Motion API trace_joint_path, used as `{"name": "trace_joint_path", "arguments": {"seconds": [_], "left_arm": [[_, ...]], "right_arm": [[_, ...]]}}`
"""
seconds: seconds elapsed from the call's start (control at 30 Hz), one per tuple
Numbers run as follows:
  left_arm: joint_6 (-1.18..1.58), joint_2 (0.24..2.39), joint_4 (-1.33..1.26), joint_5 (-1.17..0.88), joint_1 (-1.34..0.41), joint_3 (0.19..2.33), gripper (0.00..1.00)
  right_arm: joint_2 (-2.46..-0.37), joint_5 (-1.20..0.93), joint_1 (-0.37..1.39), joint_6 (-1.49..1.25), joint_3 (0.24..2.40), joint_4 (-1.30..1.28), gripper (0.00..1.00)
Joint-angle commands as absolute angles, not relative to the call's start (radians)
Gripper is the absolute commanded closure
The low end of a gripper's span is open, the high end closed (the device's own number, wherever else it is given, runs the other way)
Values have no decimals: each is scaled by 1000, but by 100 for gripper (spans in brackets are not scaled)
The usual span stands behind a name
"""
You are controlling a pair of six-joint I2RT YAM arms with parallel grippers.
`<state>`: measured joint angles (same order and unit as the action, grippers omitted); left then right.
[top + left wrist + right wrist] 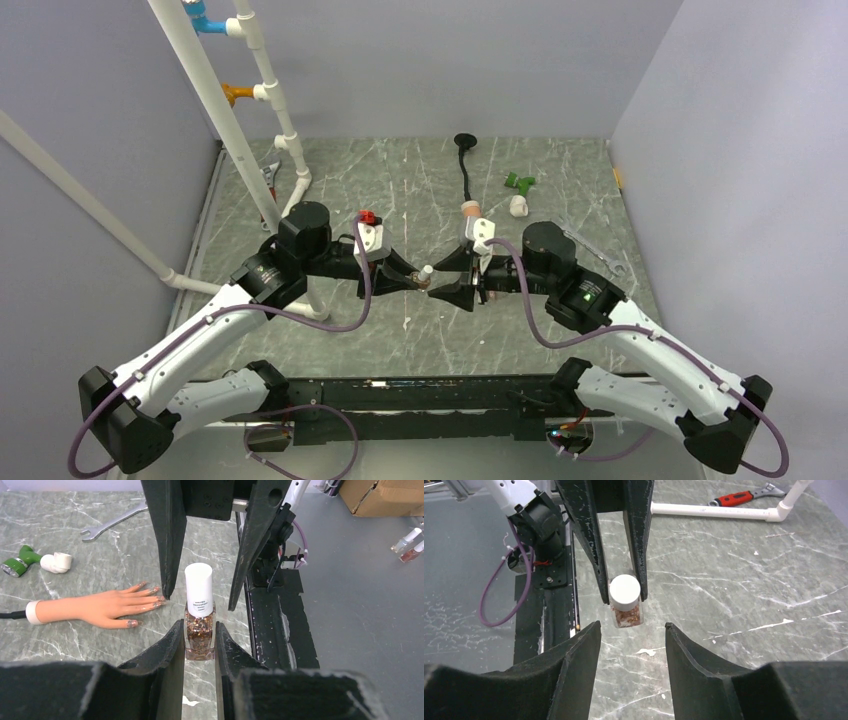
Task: Paint the nails
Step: Place the nail polish bottle at the center of the board.
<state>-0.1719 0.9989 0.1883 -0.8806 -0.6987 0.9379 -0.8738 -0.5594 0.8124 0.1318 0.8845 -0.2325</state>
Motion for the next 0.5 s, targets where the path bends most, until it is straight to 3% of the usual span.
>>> {"name": "trace_joint_path", "arguments": {"seconds": [0.0, 0.47], "left_arm": [[-183, 998, 161, -916, -695, 980, 100], [-180, 999, 161, -924, -694, 983, 100]], "right_arm": [[-901, -584, 817, 145, 920, -169, 49], [-942, -653, 821, 124, 927, -127, 61]]}}
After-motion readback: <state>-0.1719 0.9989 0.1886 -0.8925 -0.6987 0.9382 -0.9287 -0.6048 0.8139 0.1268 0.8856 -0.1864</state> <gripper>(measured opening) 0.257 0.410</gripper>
